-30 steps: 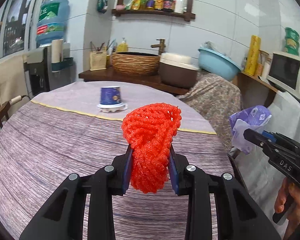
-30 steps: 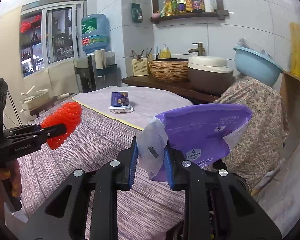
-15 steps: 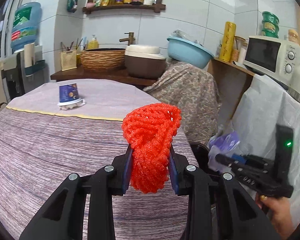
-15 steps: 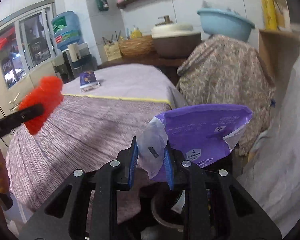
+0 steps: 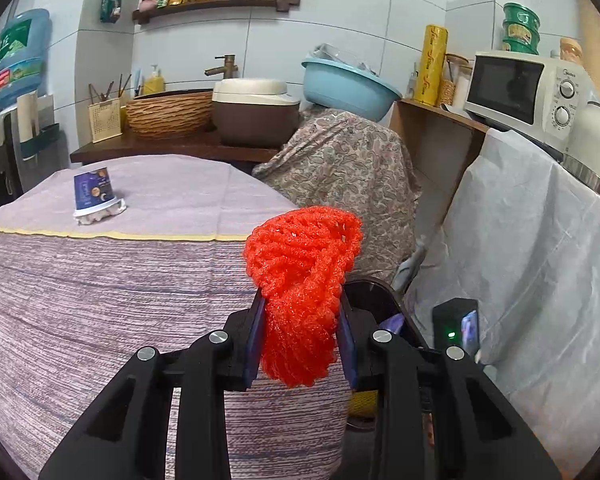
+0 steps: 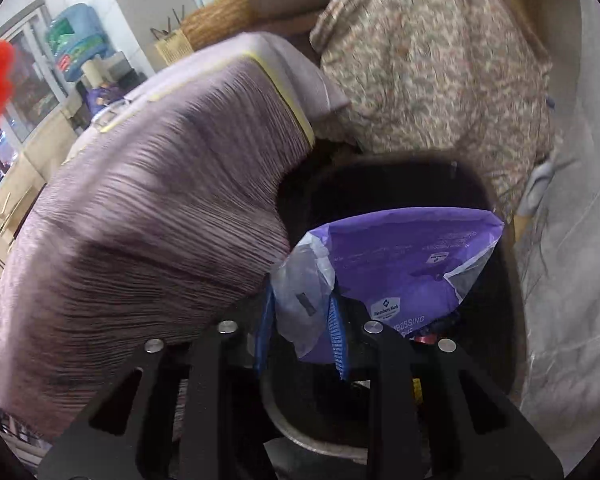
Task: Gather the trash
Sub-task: 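Carry the purple pack over the bin and open the right gripper, then lower the red mesh into the bin and open the left gripper, then move both grippers back over the table toward the blue cup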
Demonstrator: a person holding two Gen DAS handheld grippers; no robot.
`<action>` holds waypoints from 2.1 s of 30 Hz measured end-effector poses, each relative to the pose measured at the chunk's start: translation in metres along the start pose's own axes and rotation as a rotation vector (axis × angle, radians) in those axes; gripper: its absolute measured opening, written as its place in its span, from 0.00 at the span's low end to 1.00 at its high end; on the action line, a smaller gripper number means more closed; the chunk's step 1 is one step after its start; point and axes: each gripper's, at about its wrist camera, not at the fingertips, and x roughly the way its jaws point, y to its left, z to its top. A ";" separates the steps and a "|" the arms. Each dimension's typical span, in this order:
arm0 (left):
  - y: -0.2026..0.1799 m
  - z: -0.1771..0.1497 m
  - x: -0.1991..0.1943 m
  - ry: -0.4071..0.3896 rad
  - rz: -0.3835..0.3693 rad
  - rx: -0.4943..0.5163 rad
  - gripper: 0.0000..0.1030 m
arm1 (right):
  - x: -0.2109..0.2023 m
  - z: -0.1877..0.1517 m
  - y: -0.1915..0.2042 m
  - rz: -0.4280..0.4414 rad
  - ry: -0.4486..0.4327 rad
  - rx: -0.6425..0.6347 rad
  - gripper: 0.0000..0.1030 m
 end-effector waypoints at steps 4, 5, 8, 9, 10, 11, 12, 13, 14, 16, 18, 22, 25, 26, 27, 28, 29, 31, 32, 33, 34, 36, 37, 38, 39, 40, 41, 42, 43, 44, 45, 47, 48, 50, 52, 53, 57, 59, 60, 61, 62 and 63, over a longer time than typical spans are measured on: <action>-0.010 0.002 0.006 0.003 -0.022 0.022 0.31 | 0.000 -0.001 -0.003 -0.040 -0.033 0.014 0.73; -0.013 0.003 0.008 0.006 -0.031 0.024 0.31 | -0.003 -0.001 -0.002 -0.040 -0.038 0.010 0.73; -0.020 0.004 0.015 0.014 -0.064 0.024 0.31 | -0.017 0.001 0.001 -0.067 -0.061 -0.018 0.73; -0.023 0.005 0.017 0.015 -0.074 0.027 0.31 | -0.023 0.002 0.002 -0.075 -0.068 -0.026 0.73; -0.026 0.005 0.020 0.017 -0.085 0.030 0.31 | -0.030 0.003 0.003 -0.083 -0.076 -0.033 0.73; -0.029 0.005 0.021 0.020 -0.094 0.034 0.31 | -0.040 0.003 0.004 -0.097 -0.092 -0.041 0.73; -0.032 0.006 0.024 0.024 -0.103 0.036 0.31 | -0.048 0.004 0.004 -0.109 -0.107 -0.047 0.73; -0.035 0.006 0.027 0.030 -0.113 0.039 0.31 | -0.056 0.005 0.003 -0.123 -0.125 -0.051 0.73; -0.038 0.006 0.031 0.038 -0.126 0.042 0.31 | -0.069 0.006 0.001 -0.151 -0.153 -0.054 0.75; -0.044 0.006 0.037 0.047 -0.139 0.043 0.31 | -0.076 0.007 0.000 -0.170 -0.168 -0.054 0.78; -0.051 0.005 0.045 0.061 -0.155 0.047 0.31 | -0.094 0.009 -0.007 -0.223 -0.198 -0.053 0.78; -0.063 -0.002 0.063 0.100 -0.183 0.065 0.31 | -0.122 0.015 -0.023 -0.281 -0.232 -0.023 0.78; -0.067 -0.007 0.076 0.135 -0.204 0.059 0.31 | -0.139 0.017 -0.033 -0.299 -0.258 -0.001 0.78; -0.069 -0.010 0.082 0.151 -0.209 0.053 0.31 | -0.143 0.017 -0.035 -0.305 -0.265 0.002 0.78; -0.070 -0.013 0.088 0.163 -0.210 0.052 0.31 | -0.148 0.018 -0.037 -0.312 -0.272 0.009 0.78; -0.071 -0.014 0.092 0.175 -0.212 0.055 0.31 | -0.151 0.018 -0.038 -0.313 -0.278 0.016 0.78; -0.073 -0.018 0.098 0.189 -0.212 0.060 0.31 | -0.154 0.018 -0.039 -0.310 -0.283 0.018 0.78; -0.076 -0.022 0.108 0.214 -0.221 0.059 0.31 | -0.159 0.019 -0.038 -0.327 -0.290 0.008 0.79; -0.078 -0.024 0.113 0.230 -0.227 0.060 0.31 | -0.160 0.018 -0.038 -0.336 -0.291 0.004 0.79; -0.079 -0.026 0.118 0.241 -0.231 0.058 0.31 | -0.161 0.018 -0.038 -0.341 -0.292 0.003 0.79; -0.080 -0.027 0.122 0.250 -0.233 0.054 0.31 | -0.162 0.018 -0.038 -0.340 -0.293 0.005 0.79; -0.082 -0.029 0.130 0.268 -0.240 0.049 0.32 | -0.164 0.017 -0.040 -0.343 -0.295 0.008 0.81; -0.083 -0.030 0.132 0.273 -0.243 0.051 0.41 | -0.164 0.017 -0.040 -0.350 -0.296 0.008 0.83; -0.085 -0.030 0.132 0.275 -0.242 0.055 0.52 | -0.163 0.017 -0.040 -0.356 -0.298 0.011 0.83; -0.087 -0.030 0.131 0.263 -0.244 0.065 0.55 | -0.164 0.017 -0.042 -0.357 -0.299 0.015 0.84; -0.089 -0.030 0.130 0.257 -0.243 0.072 0.63 | -0.165 0.016 -0.043 -0.355 -0.300 0.018 0.84; -0.092 -0.029 0.127 0.245 -0.242 0.081 0.68 | -0.166 0.017 -0.044 -0.357 -0.300 0.020 0.84; -0.093 -0.029 0.124 0.238 -0.244 0.085 0.68 | -0.166 0.017 -0.045 -0.362 -0.300 0.020 0.84; -0.095 -0.028 0.121 0.232 -0.252 0.087 0.69 | -0.167 0.017 -0.046 -0.368 -0.300 0.019 0.84; -0.096 -0.027 0.119 0.230 -0.260 0.087 0.71 | -0.168 0.017 -0.047 -0.372 -0.302 0.021 0.84; -0.097 -0.026 0.116 0.226 -0.270 0.085 0.72 | -0.169 0.018 -0.048 -0.372 -0.304 0.023 0.84; -0.098 -0.024 0.110 0.216 -0.275 0.087 0.72 | -0.171 0.019 -0.050 -0.373 -0.307 0.030 0.84; -0.098 -0.024 0.106 0.208 -0.280 0.087 0.73 | -0.172 0.020 -0.051 -0.376 -0.311 0.030 0.84; -0.097 -0.022 0.097 0.196 -0.284 0.089 0.74 | -0.173 0.022 -0.051 -0.377 -0.316 0.030 0.84; -0.095 -0.020 0.089 0.183 -0.287 0.087 0.75 | -0.173 0.023 -0.050 -0.367 -0.317 0.031 0.84; -0.093 -0.018 0.084 0.171 -0.284 0.087 0.76 | -0.171 0.025 -0.049 -0.358 -0.313 0.029 0.84; -0.079 -0.013 0.064 0.118 -0.232 0.095 0.79 | -0.163 0.035 -0.037 -0.303 -0.304 0.015 0.84; -0.066 -0.010 0.054 0.099 -0.203 0.082 0.81 | -0.159 0.041 -0.029 -0.271 -0.300 -0.002 0.85; -0.058 -0.010 0.049 0.087 -0.184 0.075 0.82 | -0.155 0.047 -0.021 -0.251 -0.294 -0.017 0.85; -0.049 -0.010 0.043 0.071 -0.151 0.071 0.83 | -0.152 0.050 -0.015 -0.238 -0.291 -0.025 0.87; -0.040 -0.010 0.038 0.058 -0.115 0.069 0.84 | -0.149 0.053 -0.009 -0.218 -0.288 -0.034 0.87; -0.032 -0.010 0.034 0.051 -0.085 0.065 0.85 | -0.145 0.058 -0.001 -0.189 -0.285 -0.043 0.87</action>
